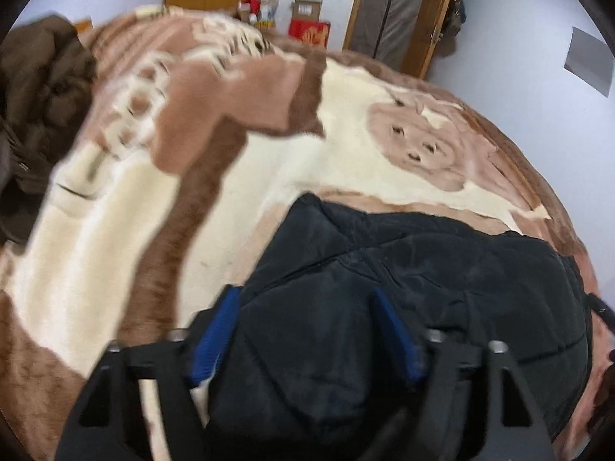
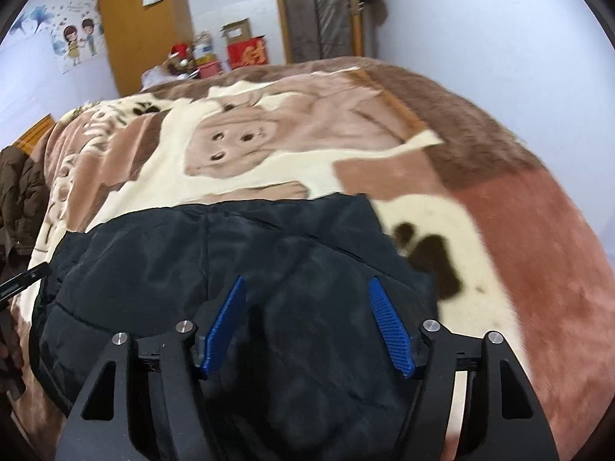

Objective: Fold large clothes

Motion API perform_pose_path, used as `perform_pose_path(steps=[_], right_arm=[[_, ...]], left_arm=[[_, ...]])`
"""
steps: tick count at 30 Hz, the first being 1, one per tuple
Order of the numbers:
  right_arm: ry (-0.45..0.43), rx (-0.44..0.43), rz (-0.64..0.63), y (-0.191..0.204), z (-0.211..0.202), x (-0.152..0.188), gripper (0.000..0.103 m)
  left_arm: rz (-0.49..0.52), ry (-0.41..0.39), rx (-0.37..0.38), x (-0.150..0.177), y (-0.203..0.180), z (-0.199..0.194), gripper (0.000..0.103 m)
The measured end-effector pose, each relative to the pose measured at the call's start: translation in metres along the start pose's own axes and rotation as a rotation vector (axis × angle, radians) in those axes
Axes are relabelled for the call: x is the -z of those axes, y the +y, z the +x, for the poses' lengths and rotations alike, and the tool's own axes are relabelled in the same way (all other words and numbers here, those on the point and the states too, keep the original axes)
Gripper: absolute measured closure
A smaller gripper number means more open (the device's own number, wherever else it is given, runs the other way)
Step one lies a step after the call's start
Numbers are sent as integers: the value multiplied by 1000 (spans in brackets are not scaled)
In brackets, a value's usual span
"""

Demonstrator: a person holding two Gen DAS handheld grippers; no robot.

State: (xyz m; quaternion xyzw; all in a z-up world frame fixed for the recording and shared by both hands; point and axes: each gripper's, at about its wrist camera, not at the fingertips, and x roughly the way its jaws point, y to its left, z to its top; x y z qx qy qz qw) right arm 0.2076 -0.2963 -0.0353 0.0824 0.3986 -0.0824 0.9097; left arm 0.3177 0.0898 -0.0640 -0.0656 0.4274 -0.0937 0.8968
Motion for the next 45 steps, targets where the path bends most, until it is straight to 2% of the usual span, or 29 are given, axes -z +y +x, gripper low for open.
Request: perform_pose_path(steps=[4,7,13,18,21,23,25,29,33,38,40,41,45], right_arm=[[103,64,17,-23,54,3,37],[103,32,74,-39,69,10,38],[70,41,81,-41,80,20,38],[72,64,47,-34,63,13,38],[33,85,-1,-27,30,9,38],[-9,67,-30,-23,-2,15,37],[-13,50,-20,-25,-18,25,37],[8,58,35,-40,-26,55,36],[58,23,165,-69,-14,68,25],[120,-60,237,-86,8,71,22],[151,-98,307,-99,19,75,8],[163,-120,332,-104,25,77,6],[189,-140,326,-104,40,71,5]], left_arm=[[63,9,0,-9,-17,31,35],[57,22,33,-12,-23,53,35],[67,-3,25,-3,-31,70,33],[54,14,32,-10,-23,52,34],[10,-13,79,-10,-5,19,34],[9,-55,68,-3,12,-10,34],[-3,-65,60,8,29,-28,34],[-41,18,53,36,56,-23,33],[-95,65,101,44,61,-4,33],[-84,96,134,42,50,19,31],[-121,115,166,43,57,27,26],[-138,124,179,45,58,30,25],[-145,158,199,43,57,41,22]])
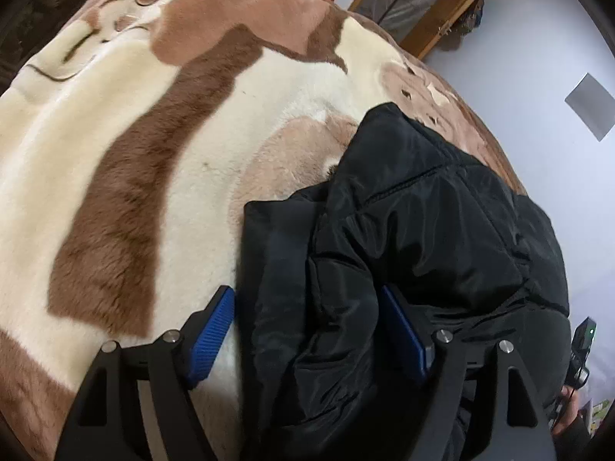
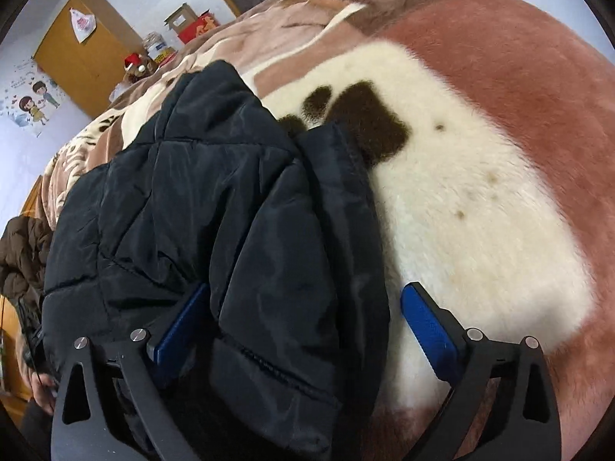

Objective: Fold large clothes

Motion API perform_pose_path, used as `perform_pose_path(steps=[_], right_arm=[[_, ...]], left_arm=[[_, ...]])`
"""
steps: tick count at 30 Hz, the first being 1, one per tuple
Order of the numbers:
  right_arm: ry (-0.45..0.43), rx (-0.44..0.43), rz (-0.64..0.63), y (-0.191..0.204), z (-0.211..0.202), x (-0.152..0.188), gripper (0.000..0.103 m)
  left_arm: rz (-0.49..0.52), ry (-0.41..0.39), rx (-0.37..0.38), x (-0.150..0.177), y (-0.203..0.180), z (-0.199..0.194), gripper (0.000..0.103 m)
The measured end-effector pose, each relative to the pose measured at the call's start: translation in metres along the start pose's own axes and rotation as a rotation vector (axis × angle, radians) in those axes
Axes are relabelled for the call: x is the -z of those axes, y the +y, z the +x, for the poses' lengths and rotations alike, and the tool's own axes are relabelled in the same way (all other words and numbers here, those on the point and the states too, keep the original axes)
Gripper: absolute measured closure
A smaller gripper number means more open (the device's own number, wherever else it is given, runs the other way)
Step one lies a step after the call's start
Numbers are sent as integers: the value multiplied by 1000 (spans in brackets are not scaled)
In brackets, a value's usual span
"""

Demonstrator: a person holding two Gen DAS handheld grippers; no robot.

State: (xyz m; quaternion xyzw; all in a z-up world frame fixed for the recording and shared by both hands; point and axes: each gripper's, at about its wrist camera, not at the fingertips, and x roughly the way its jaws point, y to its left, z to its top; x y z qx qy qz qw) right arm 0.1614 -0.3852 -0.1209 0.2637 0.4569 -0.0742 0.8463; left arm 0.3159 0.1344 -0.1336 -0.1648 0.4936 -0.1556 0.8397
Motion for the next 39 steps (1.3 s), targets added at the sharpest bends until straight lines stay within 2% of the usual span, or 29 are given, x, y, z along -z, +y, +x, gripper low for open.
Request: perform_pose_path(steps=[3,6,11,14,16,19,20,22,23,25,30,33,39], right_arm=[[28,-12,-9,2,7,-11,5],[62,-50,2,-5,11,-14,5],[107,-125,10,-14,12,-2,12],[137,-139,12,-15,20,-8,15],[151,-149,-1,-10,24,-15,26],[157,-157,-6,-3,27,-20,40],[155,-156,-13,0,27,-21,42],[147,-160,-10,1,25,-20,48],[144,-161,-11,1,25,-19,52],[137,-159,-9,3,22,-19,58],[102,-123,-43,20,-3,-19,75],[80,-124,-58,25,-24,-19,80],[36,-150,-99,38,-68,-14,81]], left_arm=[[14,23,3,-6,-4,10,20],[-24,51,46,-9,2,16,19],[-44,66,109,9,9,14,19],[-64,101,142,5,13,23,15],[-51,129,134,1,8,30,10],[-35,163,126,-3,1,36,9],[-28,165,127,-5,-3,37,11],[-31,154,146,-4,-6,35,26],[-28,148,146,-9,-8,36,30],[-23,129,129,-8,-15,30,47],[4,93,48,-12,-33,10,68],[16,41,26,-14,-43,-14,73],[51,-49,49,-11,-60,-75,75]])
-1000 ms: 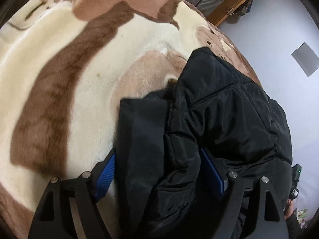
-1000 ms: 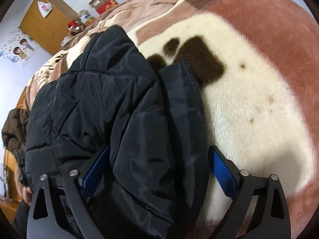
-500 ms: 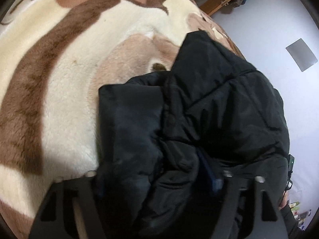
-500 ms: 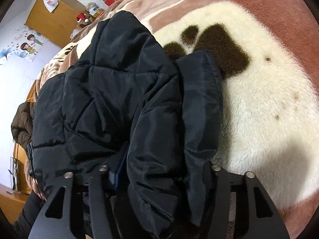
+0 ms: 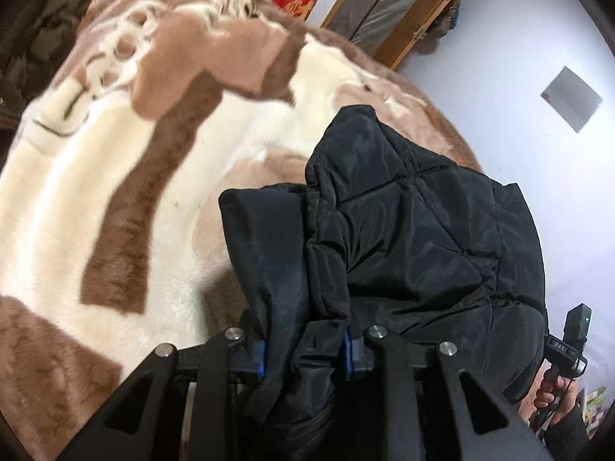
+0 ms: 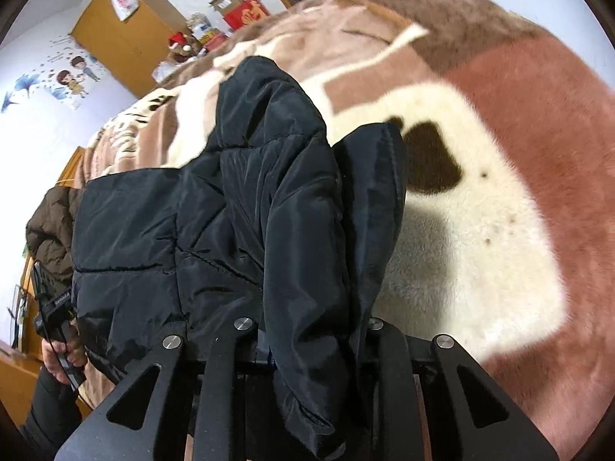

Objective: Fold large clothes

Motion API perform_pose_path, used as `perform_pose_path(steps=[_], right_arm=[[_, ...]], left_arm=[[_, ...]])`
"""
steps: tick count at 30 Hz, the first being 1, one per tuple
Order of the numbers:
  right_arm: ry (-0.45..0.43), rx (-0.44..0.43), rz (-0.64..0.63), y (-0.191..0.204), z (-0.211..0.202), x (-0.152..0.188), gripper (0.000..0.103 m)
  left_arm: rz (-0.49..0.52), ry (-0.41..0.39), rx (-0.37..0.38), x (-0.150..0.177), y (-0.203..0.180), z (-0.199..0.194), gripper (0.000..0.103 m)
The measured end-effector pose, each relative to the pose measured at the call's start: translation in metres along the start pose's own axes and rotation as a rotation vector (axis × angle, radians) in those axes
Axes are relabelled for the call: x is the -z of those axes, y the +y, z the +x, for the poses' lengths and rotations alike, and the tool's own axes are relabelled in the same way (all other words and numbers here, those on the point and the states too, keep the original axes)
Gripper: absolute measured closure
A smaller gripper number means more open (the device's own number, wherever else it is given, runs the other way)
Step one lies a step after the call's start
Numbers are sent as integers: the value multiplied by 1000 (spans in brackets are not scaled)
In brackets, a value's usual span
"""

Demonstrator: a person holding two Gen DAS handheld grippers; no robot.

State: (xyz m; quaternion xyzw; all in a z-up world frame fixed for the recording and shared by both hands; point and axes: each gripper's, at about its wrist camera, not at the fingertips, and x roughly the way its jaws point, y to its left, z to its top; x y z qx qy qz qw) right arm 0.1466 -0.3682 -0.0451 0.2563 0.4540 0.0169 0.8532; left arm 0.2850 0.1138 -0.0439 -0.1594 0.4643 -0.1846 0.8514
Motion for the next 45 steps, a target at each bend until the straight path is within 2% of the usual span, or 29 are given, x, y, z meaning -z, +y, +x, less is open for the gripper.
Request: perform_pose_path(steps=[5,9,13,24,30,33,34,36,37,39,42,45], right_arm=[[-21,-30,5,6,-15,5,81],[-37,-61,1,19,-19,2,81],[-44,-89,-24,47,-9,-12,81],[-4,-143,-85,127,72,-59,81],[43,-147,-85,146,131,-74,79],[137,-95,-54,137,180,-66,69],[153,-74,-33,131,190,-64,56],[146,-101,35,118,197,-61,44],[139,-113,52,115,196,-60,42],[136,-85,16,119,187,-62,39],[108,-49,-38,133,163,-64,39],[14,12,-93,146,131,-70,39]], left_arm=[[21,-36,10,8,-4,-40,75],[23,-56,-2,3,2,-57,75],[5,-84,-26,-20,17,-69,75],[-39,-141,-135,-95,89,-71,75],[-80,-137,-177,-107,135,-45,74],[-133,-84,-221,-96,167,-13,70],[-161,-52,-239,-88,178,0,66],[-202,-37,-247,-73,194,13,60],[-213,-51,-243,-69,198,12,53],[-216,-68,-254,-66,200,6,44],[-198,-87,-289,-67,199,-14,43],[-168,-148,-363,-72,191,-45,44]])
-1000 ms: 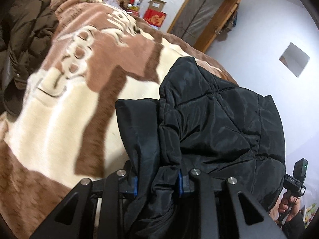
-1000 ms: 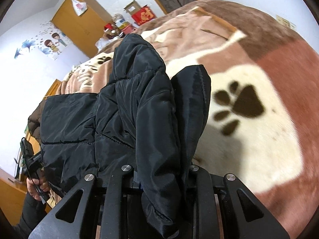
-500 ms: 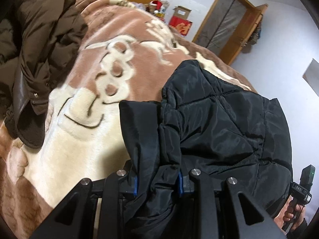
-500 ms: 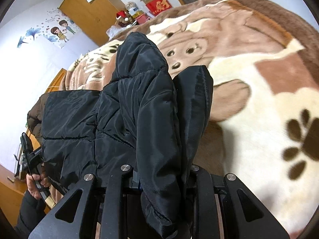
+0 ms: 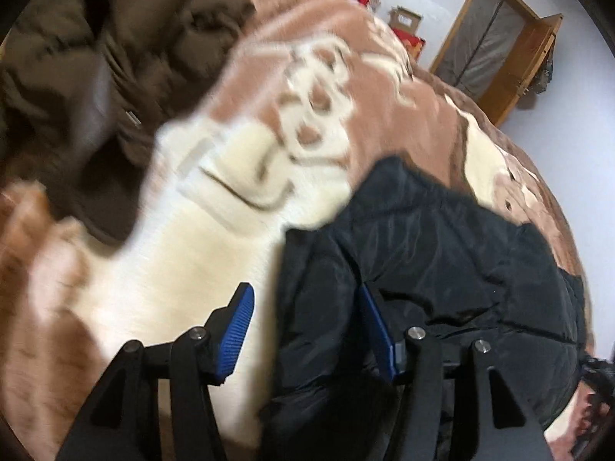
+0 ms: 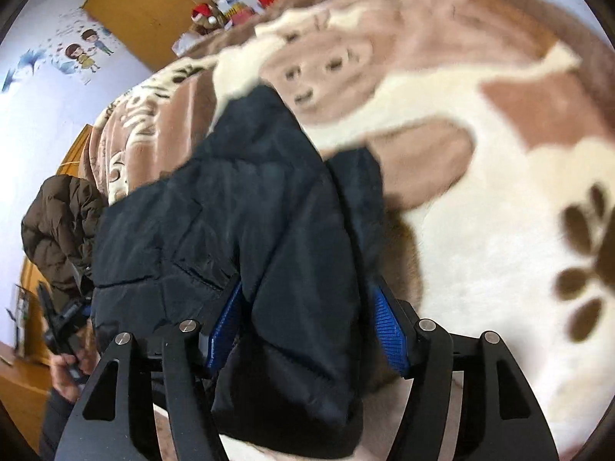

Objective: Fold large clothes

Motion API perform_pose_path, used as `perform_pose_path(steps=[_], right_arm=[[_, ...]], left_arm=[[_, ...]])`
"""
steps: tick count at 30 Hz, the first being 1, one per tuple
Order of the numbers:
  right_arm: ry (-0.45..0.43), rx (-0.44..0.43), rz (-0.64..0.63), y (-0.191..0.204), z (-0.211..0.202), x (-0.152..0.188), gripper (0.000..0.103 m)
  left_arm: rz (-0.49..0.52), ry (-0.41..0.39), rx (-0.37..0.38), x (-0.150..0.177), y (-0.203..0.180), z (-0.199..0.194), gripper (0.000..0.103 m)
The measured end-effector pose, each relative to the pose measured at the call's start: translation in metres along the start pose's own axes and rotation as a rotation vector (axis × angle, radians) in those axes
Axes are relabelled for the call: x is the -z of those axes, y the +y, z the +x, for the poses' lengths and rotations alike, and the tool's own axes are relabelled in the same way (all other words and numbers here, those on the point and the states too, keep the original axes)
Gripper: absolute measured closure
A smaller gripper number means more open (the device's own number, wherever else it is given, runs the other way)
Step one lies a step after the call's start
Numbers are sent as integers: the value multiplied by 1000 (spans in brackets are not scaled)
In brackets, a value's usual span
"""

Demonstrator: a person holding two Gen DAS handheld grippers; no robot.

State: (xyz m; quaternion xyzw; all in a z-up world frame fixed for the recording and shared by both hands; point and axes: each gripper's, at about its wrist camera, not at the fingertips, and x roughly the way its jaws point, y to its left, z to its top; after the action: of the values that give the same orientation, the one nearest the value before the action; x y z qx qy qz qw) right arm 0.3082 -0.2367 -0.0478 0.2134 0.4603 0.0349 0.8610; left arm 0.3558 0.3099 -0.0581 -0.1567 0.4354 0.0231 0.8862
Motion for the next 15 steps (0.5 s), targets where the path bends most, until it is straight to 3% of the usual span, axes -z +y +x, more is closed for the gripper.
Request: perform_pose_path(steps=[3,5,8,10,12,15], right_arm=[[-143,61,-62,20,-32,-8,39],[-180,61,-97,35,-35,-10,39],[-155,85,-188,60,-11,-14,39],[-105,99,-205,67,20,-17,39],[-47,167,-207,59,55,-18,39],[-50,176,-190,42,79,-17,39]], left_arm=[[28,-77,-8,-10,-12,-27,44],[78,-103,38,-9,-39,-39,44],[201,-99,106,0,-94,-34,44],[281,-75,111,7,-132,-15,44],[341,-23,86,15,-159,18,44],[380,-30,6,26,-176,55,43]])
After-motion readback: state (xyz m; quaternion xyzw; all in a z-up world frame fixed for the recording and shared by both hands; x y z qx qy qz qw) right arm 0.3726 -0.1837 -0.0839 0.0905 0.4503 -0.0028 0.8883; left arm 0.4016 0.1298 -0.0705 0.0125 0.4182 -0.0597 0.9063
